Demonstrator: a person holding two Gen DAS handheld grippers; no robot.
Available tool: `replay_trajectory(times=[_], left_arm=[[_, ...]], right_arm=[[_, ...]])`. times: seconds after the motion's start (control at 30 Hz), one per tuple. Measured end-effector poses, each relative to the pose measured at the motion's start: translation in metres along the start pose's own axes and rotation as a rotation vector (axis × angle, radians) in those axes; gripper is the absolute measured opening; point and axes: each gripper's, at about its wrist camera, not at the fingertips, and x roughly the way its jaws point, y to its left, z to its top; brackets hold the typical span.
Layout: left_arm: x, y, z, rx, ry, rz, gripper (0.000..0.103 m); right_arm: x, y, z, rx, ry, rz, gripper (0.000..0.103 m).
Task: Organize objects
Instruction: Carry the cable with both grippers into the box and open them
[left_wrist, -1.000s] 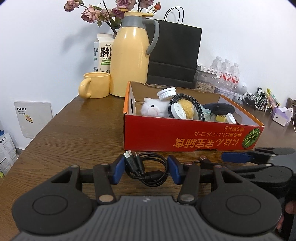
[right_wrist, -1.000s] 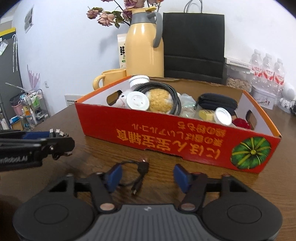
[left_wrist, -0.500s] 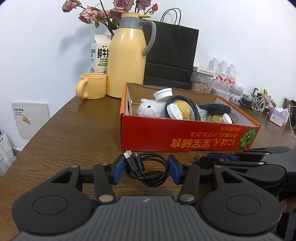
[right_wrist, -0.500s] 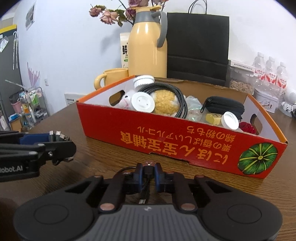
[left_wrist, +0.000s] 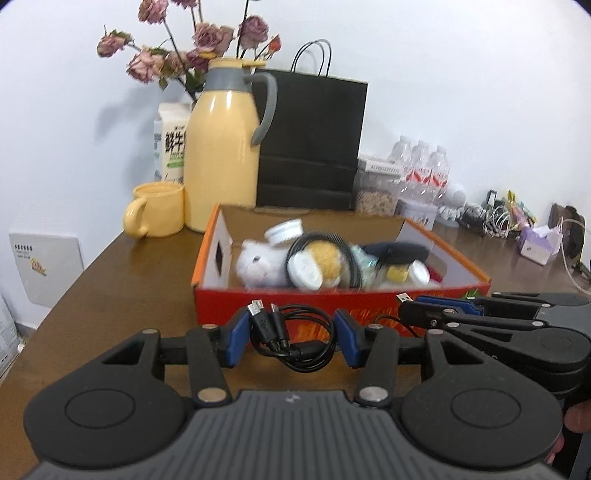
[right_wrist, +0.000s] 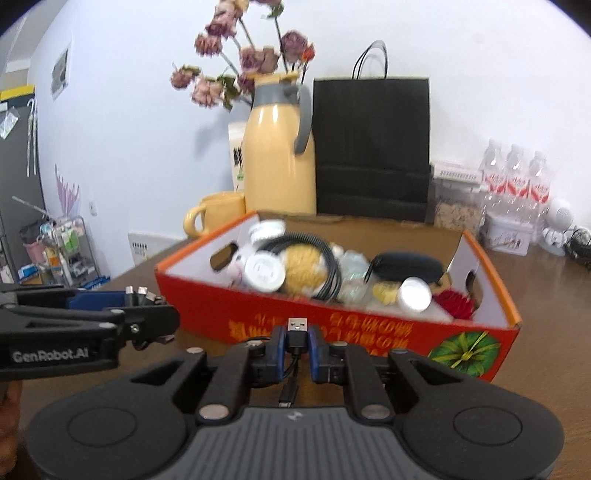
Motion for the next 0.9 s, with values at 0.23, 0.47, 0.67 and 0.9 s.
replay_trajectory(times=[0.23,0.47,0.67,0.9], left_arm=[[0.014,-0.018,0.028,0.02,-0.054,-0.022,0.05],[0.042,-0.027,0.05,0.024,-0.069,-0.032,0.05],[0.073,-0.031,0.068,0.031,-0.079,-0.032,0.05],[0.113,-0.028,0.079,0.031,-0.059,-0.021,0.05]], right_arm=[[0.001,-0.022,0.022,0.016,-0.065,-0.034,0.012],[0.017,-0.042,0.045,0.013,-0.107,-0.061,0.012],[0.04,-0.057,0.06,0.004,-0.113,-0.081,0.012],[0.069,-0.075,0.065,0.02,-0.085,-0.087,0.012]])
